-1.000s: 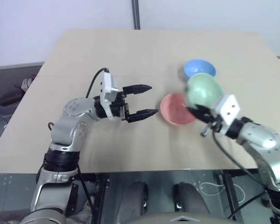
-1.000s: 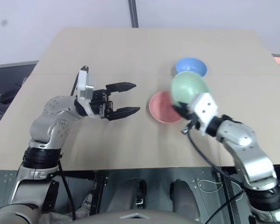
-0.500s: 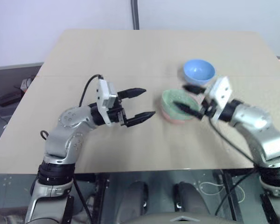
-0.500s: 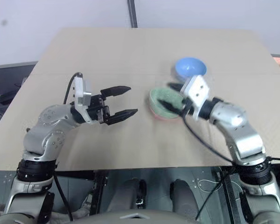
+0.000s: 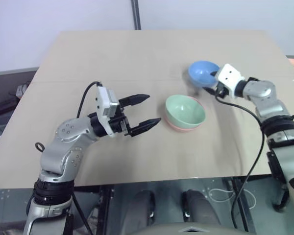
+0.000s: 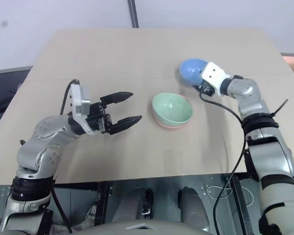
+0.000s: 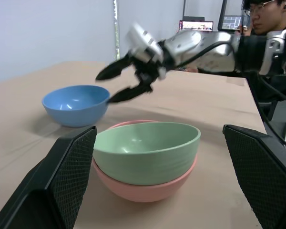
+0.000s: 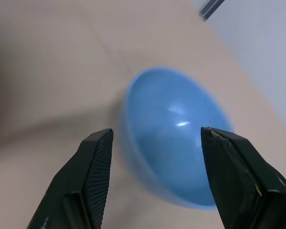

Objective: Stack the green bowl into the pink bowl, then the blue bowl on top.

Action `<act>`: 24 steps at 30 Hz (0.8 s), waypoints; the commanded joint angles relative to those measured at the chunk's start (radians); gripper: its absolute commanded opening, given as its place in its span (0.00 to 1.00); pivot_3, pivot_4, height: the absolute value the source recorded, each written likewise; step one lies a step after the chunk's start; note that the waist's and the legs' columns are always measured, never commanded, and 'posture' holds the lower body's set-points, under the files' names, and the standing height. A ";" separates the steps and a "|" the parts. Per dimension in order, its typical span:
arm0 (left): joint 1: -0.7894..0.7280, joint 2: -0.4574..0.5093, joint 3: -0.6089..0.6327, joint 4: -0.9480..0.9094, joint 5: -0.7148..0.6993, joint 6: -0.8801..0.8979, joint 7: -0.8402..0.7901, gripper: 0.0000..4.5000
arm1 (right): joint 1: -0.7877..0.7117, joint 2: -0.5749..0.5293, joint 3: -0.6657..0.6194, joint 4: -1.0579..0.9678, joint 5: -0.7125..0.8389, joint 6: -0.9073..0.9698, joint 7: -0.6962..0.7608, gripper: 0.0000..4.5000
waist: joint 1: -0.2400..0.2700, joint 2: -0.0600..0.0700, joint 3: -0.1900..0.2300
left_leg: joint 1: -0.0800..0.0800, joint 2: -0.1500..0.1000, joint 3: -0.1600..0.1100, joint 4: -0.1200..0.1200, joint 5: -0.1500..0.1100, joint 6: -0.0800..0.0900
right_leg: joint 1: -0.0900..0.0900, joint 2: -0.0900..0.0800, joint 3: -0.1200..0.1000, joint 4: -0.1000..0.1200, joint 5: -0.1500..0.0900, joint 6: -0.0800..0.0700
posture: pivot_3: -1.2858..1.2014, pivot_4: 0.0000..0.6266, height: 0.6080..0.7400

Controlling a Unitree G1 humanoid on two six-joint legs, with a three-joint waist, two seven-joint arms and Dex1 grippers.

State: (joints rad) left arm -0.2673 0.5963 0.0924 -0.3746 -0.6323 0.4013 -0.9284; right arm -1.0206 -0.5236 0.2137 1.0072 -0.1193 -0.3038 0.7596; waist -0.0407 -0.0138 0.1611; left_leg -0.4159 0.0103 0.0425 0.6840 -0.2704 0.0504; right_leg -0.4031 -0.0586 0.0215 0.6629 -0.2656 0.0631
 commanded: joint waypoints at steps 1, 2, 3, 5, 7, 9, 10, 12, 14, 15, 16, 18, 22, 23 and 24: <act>0.017 0.017 0.044 -0.074 -0.023 0.004 0.026 1.00 | -0.081 0.027 0.003 0.121 -0.043 -0.072 -0.038 0.71 | 0.001 0.000 0.000 | 0.000 0.000 0.000 0.000 0.000 0.000 | 0.000 0.000 0.000 0.000 0.000 0.000 | 0.52 0.24 1.00; 0.022 0.019 0.049 -0.080 -0.025 0.007 0.031 1.00 | -0.095 0.037 0.003 0.150 -0.052 -0.074 -0.049 0.71 | 0.001 0.000 0.000 | 0.000 0.000 0.000 0.000 0.000 0.000 | 0.000 0.000 0.000 0.000 0.000 0.000 | 0.52 0.24 1.00; 0.027 0.022 0.053 -0.087 -0.025 0.009 0.035 1.00 | -0.106 0.046 0.004 0.174 -0.063 -0.075 -0.065 0.71 | 0.001 0.000 0.000 | 0.000 0.000 0.000 0.000 0.000 0.000 | 0.000 -0.001 0.000 0.001 0.000 0.000 | 0.52 0.24 1.00; 0.034 0.025 0.059 -0.095 -0.027 0.011 0.042 1.00 | -0.122 0.055 0.006 0.209 -0.087 -0.080 -0.105 0.60 | 0.001 0.000 0.000 | 0.001 0.000 0.000 0.000 0.000 0.000 | 0.000 -0.002 -0.001 0.001 0.000 0.000 | 0.52 0.24 1.00; 0.039 0.025 0.062 -0.102 -0.032 0.012 0.051 1.00 | -0.132 0.058 0.005 0.234 -0.107 -0.086 -0.136 0.41 | 0.002 0.000 0.000 | 0.001 -0.001 -0.001 0.000 0.000 -0.001 | 0.000 -0.002 -0.001 0.002 0.000 0.000 | 0.52 0.24 1.00; 0.042 0.025 0.062 -0.104 -0.035 0.012 0.058 1.00 | -0.138 0.059 0.003 0.246 -0.119 -0.092 -0.151 0.18 | 0.002 0.000 0.000 | 0.001 -0.001 -0.001 0.000 0.000 -0.001 | 0.000 -0.003 -0.001 0.002 0.000 0.000 | 0.52 0.24 1.00; 0.043 0.025 0.061 -0.105 -0.035 0.011 0.060 1.00 | -0.140 0.059 0.002 0.249 -0.125 -0.098 -0.156 0.07 | 0.001 0.000 0.000 | 0.001 -0.001 -0.001 0.000 0.000 -0.001 | 0.000 -0.003 -0.001 0.002 0.000 0.000 | 0.52 0.24 1.00; 0.044 0.025 0.057 -0.106 -0.035 0.009 0.063 1.00 | -0.142 0.054 0.003 0.252 -0.137 -0.109 -0.168 0.01 | 0.000 0.001 0.001 | 0.001 -0.001 -0.001 0.000 0.000 -0.001 | 0.000 -0.004 -0.001 0.002 0.000 0.000 | 0.52 0.24 1.00; 0.042 0.024 0.053 -0.105 -0.034 0.007 0.066 1.00 | -0.142 0.047 0.003 0.250 -0.148 -0.123 -0.177 0.01 | 0.000 0.001 0.001 | 0.001 -0.001 0.000 0.000 0.000 -0.001 | 0.000 -0.003 -0.001 0.002 0.000 0.000 | 0.52 0.24 1.00; 0.039 0.022 0.050 -0.102 -0.033 0.006 0.066 1.00 | -0.142 0.041 -0.001 0.245 -0.147 -0.131 -0.175 0.01 | 0.000 0.002 0.001 | 0.001 -0.001 0.000 0.000 0.001 -0.001 | 0.000 -0.003 -0.001 0.002 0.000 0.000 | 0.52 0.24 1.00; 0.036 0.021 0.048 -0.099 -0.032 0.005 0.066 1.00 | -0.141 0.035 -0.006 0.238 -0.146 -0.138 -0.171 0.01 | -0.001 0.002 0.001 | 0.001 -0.001 0.000 0.000 0.001 -0.001 | 0.000 -0.003 -0.001 0.002 0.000 0.000 | 0.52 0.24 1.00; 0.032 0.018 0.043 -0.093 -0.030 0.002 0.063 1.00 | -0.139 0.018 -0.024 0.214 -0.130 -0.156 -0.154 0.01 | 0.000 0.002 0.001 | 0.001 -0.001 0.000 0.000 0.001 -0.001 | 0.000 -0.003 -0.001 0.002 0.000 0.000 | 0.52 0.24 1.00; 0.025 0.010 0.034 -0.079 -0.023 -0.004 0.061 1.00 | -0.084 -0.007 -0.108 0.015 0.025 -0.134 0.043 0.01 | 0.001 0.003 0.002 | 0.000 -0.001 0.000 0.000 0.000 -0.001 | 0.000 -0.003 -0.001 0.002 0.000 0.000 | 0.52 0.24 1.00; 0.022 0.007 0.034 -0.071 -0.022 -0.006 0.062 1.00 | -0.030 -0.014 -0.130 -0.140 0.110 -0.054 0.125 0.01 | 0.001 0.003 0.002 | 0.000 -0.001 -0.001 0.000 0.000 -0.001 | 0.000 -0.004 -0.001 0.002 0.000 0.000 | 0.52 0.24 1.00; 0.021 0.006 0.034 -0.066 -0.020 -0.008 0.061 1.00 | 0.030 -0.024 -0.144 -0.305 0.188 0.031 0.191 0.01 | 0.003 0.003 0.002 | 0.000 -0.001 -0.001 0.000 0.000 -0.001 | 0.000 -0.004 -0.001 0.001 0.000 0.000 | 0.52 0.24 1.00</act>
State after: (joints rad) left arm -0.2366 0.6014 0.1136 -0.4362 -0.6508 0.4116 -0.8689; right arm -1.0222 -0.5373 0.1075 0.9063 -0.0607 -0.3551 0.8443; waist -0.0382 -0.0105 0.1631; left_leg -0.4159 0.0100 0.0407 0.6837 -0.2700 0.0495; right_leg -0.4029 -0.0635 0.0199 0.6641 -0.2654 0.0631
